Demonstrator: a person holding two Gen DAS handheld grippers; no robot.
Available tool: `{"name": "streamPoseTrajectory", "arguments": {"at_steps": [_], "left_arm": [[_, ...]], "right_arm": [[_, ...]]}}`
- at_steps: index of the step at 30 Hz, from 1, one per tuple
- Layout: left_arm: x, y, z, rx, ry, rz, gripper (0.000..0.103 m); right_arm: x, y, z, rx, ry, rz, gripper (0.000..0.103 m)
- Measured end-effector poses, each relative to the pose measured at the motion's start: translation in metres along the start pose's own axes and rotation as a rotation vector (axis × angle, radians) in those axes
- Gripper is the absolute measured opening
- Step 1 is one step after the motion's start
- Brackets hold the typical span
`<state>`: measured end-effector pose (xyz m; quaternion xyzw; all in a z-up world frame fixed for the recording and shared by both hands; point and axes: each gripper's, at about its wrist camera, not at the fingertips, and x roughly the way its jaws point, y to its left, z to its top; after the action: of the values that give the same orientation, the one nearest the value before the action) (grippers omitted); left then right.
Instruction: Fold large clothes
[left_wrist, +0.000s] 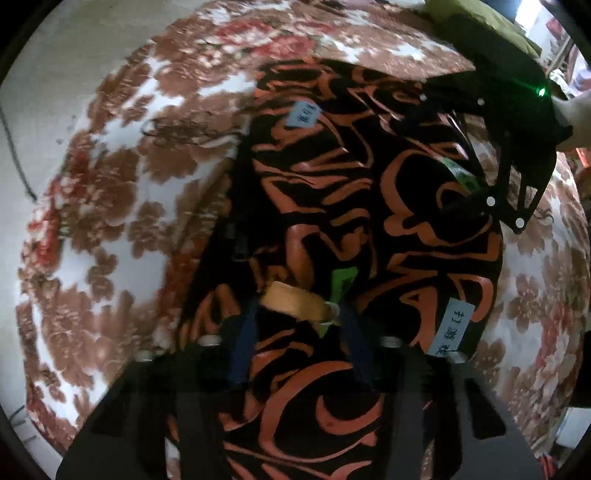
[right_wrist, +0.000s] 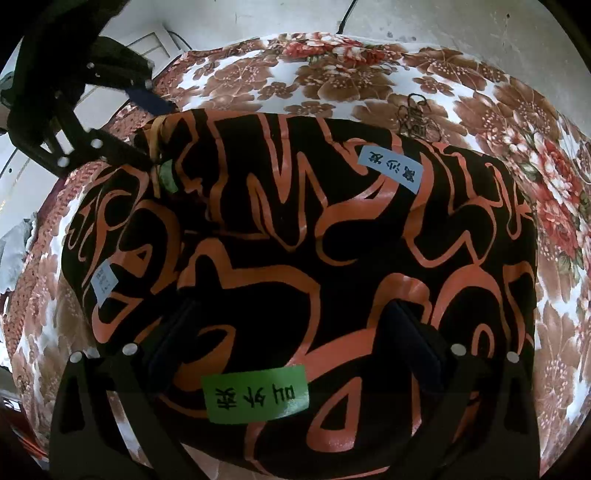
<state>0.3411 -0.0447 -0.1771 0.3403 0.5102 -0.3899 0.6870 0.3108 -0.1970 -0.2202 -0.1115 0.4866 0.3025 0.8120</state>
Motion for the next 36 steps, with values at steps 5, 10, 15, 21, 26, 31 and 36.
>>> {"name": "streamPoseTrajectory", "arguments": {"at_steps": [5, 10, 15, 21, 26, 31, 36], "left_arm": [[0.003, -0.003, 0.003, 0.027, 0.026, 0.009, 0.012], [-0.026, 0.022, 0.014, -0.008, -0.012, 0.116, 0.010], [-0.017, 0.043, 0.034, 0.009, 0.012, 0.180, 0.009], [0.031, 0.066, 0.053, -0.014, 0.045, 0.181, 0.009], [0.081, 0.062, 0.053, -0.005, 0.093, 0.203, 0.009], [0.083, 0.068, 0.048, -0.107, 0.035, 0.264, 0.043], [0.022, 0.079, 0.024, -0.257, -0.091, 0.282, 0.087]], "right_arm": [[0.001, 0.003, -0.001, -0.006, 0.008, -0.021, 0.099], [0.001, 0.005, 0.000, -0.003, 0.014, -0.030, 0.099], [0.002, 0.000, 0.003, 0.026, 0.013, -0.054, 0.099], [0.009, -0.004, 0.002, 0.047, 0.017, -0.079, 0.099], [0.022, -0.008, -0.002, 0.057, 0.023, -0.123, 0.099], [0.024, -0.012, -0.003, 0.093, 0.018, -0.108, 0.099], [-0.002, -0.029, 0.010, 0.172, -0.024, -0.083, 0.098]]}}
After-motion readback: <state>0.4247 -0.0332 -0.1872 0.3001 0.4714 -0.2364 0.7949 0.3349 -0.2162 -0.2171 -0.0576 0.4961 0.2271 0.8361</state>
